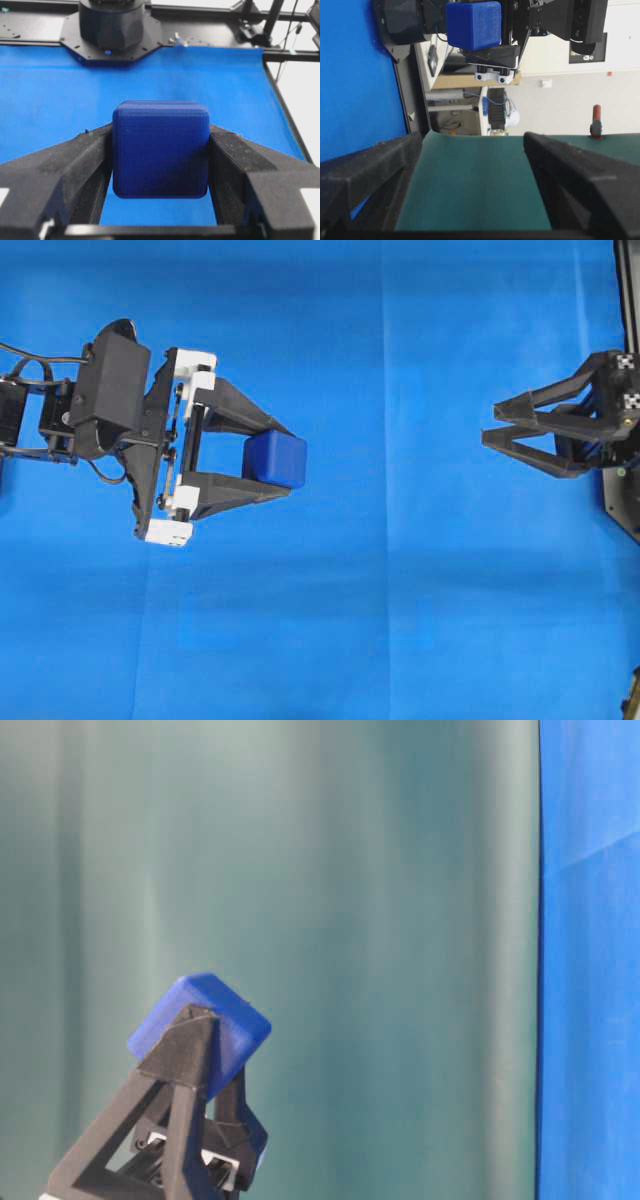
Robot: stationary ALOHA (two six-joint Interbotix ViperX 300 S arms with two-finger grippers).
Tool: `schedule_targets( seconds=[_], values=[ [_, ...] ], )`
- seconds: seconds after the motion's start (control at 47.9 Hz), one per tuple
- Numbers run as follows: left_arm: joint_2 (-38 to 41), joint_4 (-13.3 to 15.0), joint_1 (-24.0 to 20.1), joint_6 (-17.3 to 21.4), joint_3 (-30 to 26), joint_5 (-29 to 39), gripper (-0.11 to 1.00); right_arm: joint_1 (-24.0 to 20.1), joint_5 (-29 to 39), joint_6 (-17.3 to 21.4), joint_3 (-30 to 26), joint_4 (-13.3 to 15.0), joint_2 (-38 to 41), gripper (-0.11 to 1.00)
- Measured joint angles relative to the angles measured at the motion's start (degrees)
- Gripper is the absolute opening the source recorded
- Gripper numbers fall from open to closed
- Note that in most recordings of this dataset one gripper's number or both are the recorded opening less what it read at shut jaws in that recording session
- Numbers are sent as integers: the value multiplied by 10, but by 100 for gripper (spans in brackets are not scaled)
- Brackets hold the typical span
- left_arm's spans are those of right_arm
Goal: Handover the blue block to the right arm after grasping it with the left arm, then place it in the designated position.
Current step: 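Move the open right gripper toward the cube held by the left gripper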
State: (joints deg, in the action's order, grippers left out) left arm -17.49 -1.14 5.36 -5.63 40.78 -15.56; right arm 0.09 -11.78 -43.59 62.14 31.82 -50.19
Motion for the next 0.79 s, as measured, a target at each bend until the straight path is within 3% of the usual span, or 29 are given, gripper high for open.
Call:
schedule_targets(
  seconds=[0.793],
  values=[
    [0,-1,-1,0,0,0,49,-7,0,-1,0,1,1,96]
  ],
)
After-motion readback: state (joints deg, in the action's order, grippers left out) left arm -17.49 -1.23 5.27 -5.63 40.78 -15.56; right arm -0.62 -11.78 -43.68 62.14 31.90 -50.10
